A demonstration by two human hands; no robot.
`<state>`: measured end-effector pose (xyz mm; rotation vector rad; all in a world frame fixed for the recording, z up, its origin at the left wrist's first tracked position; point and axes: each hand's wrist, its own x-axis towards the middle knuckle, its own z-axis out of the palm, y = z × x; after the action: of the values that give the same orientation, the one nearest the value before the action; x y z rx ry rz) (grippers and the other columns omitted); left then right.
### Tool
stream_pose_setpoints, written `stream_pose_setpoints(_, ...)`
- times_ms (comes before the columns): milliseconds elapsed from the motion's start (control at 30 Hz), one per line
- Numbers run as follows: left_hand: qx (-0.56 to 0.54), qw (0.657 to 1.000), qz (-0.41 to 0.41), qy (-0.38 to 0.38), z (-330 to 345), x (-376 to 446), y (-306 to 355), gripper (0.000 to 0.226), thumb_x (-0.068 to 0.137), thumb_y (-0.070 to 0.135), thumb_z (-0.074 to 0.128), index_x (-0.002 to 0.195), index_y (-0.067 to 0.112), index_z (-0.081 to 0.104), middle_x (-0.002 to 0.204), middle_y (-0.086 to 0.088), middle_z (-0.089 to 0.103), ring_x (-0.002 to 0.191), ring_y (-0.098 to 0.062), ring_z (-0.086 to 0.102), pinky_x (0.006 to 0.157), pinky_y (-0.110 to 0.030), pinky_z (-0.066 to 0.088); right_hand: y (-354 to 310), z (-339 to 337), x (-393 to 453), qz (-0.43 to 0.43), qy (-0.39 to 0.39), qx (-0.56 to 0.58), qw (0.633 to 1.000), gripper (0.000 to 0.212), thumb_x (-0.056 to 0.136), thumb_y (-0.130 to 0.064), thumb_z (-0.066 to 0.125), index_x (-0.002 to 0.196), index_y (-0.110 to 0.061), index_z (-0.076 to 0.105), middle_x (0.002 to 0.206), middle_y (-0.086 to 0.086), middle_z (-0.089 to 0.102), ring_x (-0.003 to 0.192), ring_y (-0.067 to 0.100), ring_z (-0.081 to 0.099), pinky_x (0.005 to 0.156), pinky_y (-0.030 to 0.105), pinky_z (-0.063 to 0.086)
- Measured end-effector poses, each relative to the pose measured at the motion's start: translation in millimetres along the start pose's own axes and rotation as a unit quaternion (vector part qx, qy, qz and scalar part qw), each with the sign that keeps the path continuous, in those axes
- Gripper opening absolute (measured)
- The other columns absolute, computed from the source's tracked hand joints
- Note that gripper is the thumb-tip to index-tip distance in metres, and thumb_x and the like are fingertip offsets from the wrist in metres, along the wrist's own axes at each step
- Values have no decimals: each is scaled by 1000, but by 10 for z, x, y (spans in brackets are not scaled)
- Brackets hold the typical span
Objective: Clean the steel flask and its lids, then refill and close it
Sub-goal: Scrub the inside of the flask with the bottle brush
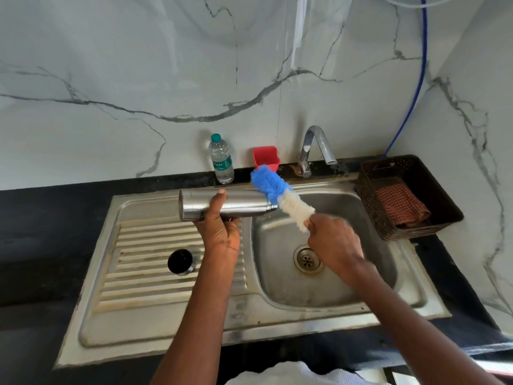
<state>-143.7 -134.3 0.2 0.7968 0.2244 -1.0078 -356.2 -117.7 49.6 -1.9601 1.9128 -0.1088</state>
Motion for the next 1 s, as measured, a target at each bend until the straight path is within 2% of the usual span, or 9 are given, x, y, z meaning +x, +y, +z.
stream_pose_setpoints(100,-5,998,29,56,49,100,52,66,77,2,88,132,22,59,134,-8,72,117,-30,71,95,-63,58,10,-59,-204,-42,12,-52,998,21,100,-22,47,115,-26,60,100,6,69,86,33,66,67,38,47)
stream_pose_setpoints(267,-84,987,-43,134,119,251,179,72,78,21,92,137,14,52,126,-14,72,109,-35,73,90,-67,58,-45,199,-546,-41,41,5,998,25,104,-26,46,126,-31,55,82,2,57,70,32,54,62,38,43)
stream_pose_setpoints(433,-48,986,-69,142,111,31,-88,75,78,20,92,138,12,49,127,-17,70,112,-39,71,81,-69,60,-87,394,-56,5,66,68,995,26,105,-25,44,124,-25,62,99,13,72,91,41,67,66,37,40)
stream_pose_setpoints(500,-44,986,-76,141,111,-6,-129,73,80,21,90,139,11,50,128,-18,69,113,-39,69,73,-62,61,-74,405,66,11,76,116,990,23,105,-28,46,116,-21,66,99,13,73,93,40,66,68,35,37)
stream_pose_setpoints(567,-54,986,-80,134,104,29,-73,72,82,22,88,141,10,49,132,-19,68,117,-40,67,81,-64,59,6,439,74,30,56,219,974,25,105,-30,50,93,-18,68,83,9,71,80,33,66,63,35,39)
stream_pose_setpoints(633,-72,987,-75,124,100,66,-11,71,84,22,87,143,10,49,135,-19,67,121,-40,66,94,-67,55,60,464,32,98,-7,387,917,32,104,-28,51,76,-15,59,56,3,52,47,20,49,46,27,35)
stream_pose_setpoints(733,-84,989,-66,102,152,-31,-43,73,84,23,87,144,12,47,133,-19,68,119,-39,67,93,-64,57,27,438,57,181,-140,539,811,29,107,-30,47,81,-17,51,52,-3,32,38,9,21,40,15,17)
stream_pose_setpoints(900,-114,993,-2,44,276,-89,-64,76,81,13,88,144,17,47,135,-19,68,119,-39,69,98,-66,56,-84,186,55,177,-322,662,653,35,110,-35,41,80,-19,48,54,-8,23,34,3,17,29,13,16)
stream_pose_setpoints(1000,-98,994,46,13,250,-29,19,62,84,7,85,136,20,53,137,-16,68,121,-36,70,99,-64,56,-62,-33,-65,195,-379,709,562,35,110,-30,41,78,-16,50,54,-8,23,32,3,20,25,14,15)
